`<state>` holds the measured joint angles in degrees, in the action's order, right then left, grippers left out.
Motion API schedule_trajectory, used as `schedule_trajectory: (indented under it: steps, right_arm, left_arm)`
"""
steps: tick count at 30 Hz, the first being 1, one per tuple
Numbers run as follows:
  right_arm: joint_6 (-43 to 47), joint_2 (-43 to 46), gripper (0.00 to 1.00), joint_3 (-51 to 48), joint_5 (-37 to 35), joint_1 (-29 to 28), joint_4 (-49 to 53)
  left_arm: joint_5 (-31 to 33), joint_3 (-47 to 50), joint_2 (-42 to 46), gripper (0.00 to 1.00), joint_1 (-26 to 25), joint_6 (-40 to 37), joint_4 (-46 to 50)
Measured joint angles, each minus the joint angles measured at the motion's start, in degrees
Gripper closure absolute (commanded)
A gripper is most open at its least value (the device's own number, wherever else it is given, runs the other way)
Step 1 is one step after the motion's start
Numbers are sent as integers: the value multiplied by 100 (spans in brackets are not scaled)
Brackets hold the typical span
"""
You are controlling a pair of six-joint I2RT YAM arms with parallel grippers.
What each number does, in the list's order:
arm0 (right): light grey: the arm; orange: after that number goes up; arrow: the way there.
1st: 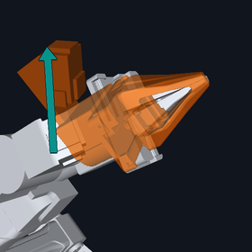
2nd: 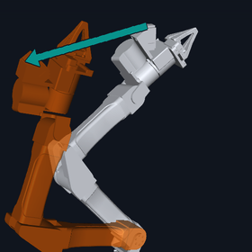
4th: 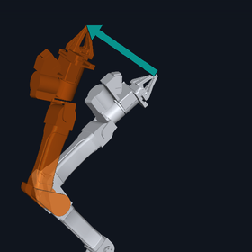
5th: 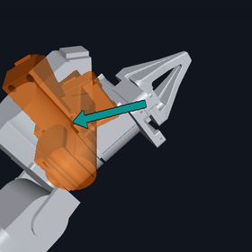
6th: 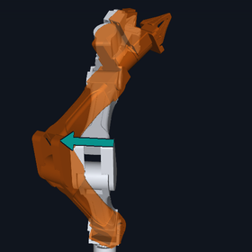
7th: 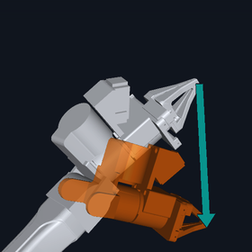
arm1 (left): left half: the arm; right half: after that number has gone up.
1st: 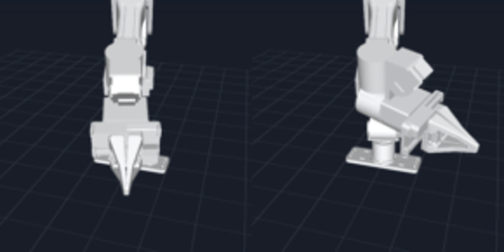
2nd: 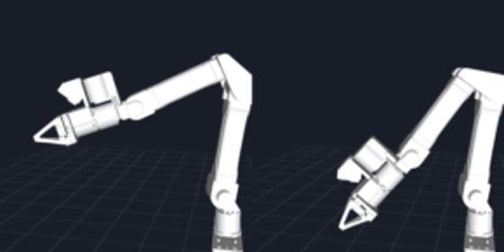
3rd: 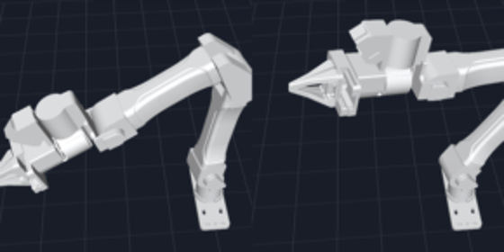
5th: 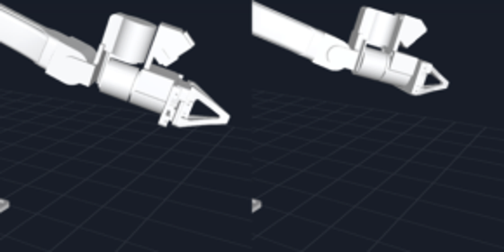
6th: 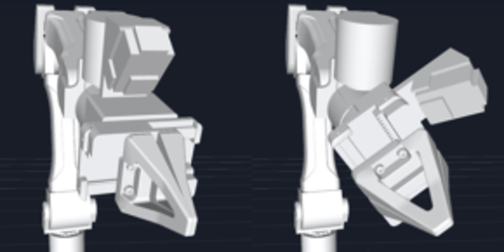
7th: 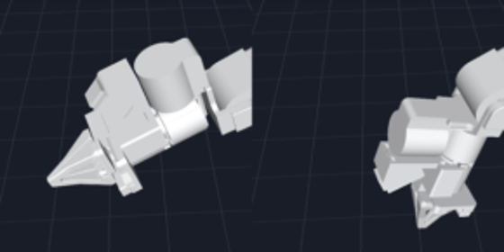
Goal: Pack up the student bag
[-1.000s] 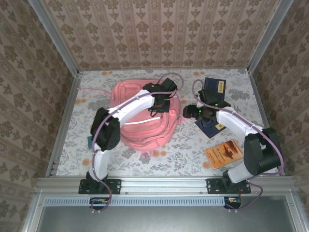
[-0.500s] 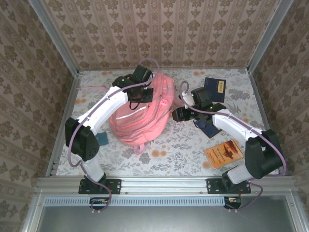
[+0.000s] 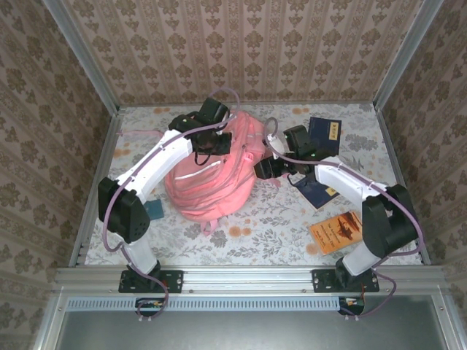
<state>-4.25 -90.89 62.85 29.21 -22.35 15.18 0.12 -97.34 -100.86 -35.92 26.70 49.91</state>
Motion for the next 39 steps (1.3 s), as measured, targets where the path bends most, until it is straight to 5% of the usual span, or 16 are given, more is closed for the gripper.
schedule_trajectory:
  steps: [16,22,25,39]
  right_arm:
    - [439,-385,47,55,404,0,262]
    - [616,-389,71,70,407,0,337]
    - [699,-396,74,109,400,0,348]
    - [734,-645,65,323,120,-2,343]
  left_arm:
    - [-55,11,0,100,98,4,-74]
    - [-103,24,0,100,131,4,-129]
    - [-136,24,0,100,153,7,-157]
    - [-273,61,0,100,210,70,-289]
